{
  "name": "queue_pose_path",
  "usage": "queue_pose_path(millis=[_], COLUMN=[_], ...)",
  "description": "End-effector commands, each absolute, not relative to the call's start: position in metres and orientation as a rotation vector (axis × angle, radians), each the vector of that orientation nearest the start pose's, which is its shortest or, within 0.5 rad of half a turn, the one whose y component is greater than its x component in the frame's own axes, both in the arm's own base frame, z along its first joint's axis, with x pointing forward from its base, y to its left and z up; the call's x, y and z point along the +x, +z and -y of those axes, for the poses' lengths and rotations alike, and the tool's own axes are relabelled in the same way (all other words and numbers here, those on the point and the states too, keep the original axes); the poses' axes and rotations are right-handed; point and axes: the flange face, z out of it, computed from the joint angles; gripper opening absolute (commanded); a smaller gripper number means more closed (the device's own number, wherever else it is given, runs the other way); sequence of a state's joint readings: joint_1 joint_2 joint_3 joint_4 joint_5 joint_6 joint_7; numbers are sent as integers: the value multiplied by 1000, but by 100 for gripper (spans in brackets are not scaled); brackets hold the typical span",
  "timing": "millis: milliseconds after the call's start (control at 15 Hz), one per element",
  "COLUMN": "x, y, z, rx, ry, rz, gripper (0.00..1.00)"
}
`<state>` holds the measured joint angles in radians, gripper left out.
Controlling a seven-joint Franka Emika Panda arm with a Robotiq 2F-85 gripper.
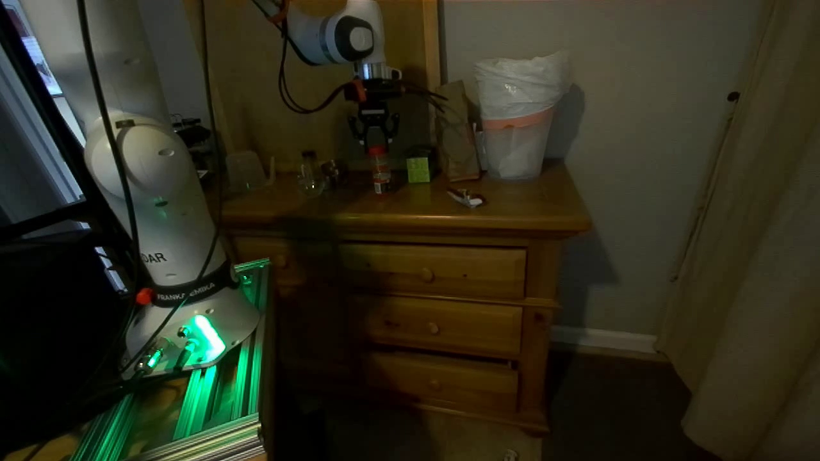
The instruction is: Put the lid on the bottle
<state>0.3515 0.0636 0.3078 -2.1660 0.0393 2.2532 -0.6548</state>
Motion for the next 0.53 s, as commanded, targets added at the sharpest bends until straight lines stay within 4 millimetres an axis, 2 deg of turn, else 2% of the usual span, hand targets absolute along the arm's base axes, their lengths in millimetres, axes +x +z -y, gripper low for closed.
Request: queue_pose_path(millis=[0, 467], x=[438, 440], y=[370, 368], z=[-338, -339], rx=[-2463, -2461], ry=[-32, -42], rz=[1867, 1865], gripper=[33, 33])
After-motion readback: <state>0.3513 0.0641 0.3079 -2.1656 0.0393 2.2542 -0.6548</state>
